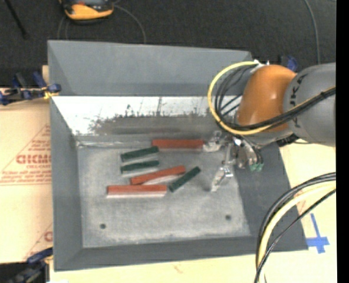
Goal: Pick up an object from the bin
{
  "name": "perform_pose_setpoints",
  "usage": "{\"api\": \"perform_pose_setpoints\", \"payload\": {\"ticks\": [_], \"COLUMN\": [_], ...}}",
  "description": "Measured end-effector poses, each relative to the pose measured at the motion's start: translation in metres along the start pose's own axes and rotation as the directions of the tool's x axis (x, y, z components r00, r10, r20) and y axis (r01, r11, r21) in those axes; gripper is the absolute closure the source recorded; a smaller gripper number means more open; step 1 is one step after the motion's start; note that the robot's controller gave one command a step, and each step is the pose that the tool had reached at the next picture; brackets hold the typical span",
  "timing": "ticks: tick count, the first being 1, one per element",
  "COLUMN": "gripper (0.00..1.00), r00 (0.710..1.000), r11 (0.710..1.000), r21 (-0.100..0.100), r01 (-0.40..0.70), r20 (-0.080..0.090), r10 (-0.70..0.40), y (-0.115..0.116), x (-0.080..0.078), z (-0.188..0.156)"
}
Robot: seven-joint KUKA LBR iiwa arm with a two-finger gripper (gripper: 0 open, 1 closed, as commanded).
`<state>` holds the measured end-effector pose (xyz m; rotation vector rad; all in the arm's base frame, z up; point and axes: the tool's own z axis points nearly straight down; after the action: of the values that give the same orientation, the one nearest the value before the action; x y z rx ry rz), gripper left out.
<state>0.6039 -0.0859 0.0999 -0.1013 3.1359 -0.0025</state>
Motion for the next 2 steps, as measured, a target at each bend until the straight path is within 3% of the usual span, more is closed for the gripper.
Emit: {"api": "perform_pose_setpoints", "payload": {"ticks": [1, 2], "gripper": [0.00, 1.00], "r00": [1.000, 0.994], "r11": [1.000, 0.994], "r21": [0.000, 0.002], "r01": [0.001, 0.111], "r20": [0.000, -0.011], "r10": [-0.001, -0.111], "y": [0.000, 0.047], "x": [0.000, -0.013], "z": [0.000, 0.020]}}
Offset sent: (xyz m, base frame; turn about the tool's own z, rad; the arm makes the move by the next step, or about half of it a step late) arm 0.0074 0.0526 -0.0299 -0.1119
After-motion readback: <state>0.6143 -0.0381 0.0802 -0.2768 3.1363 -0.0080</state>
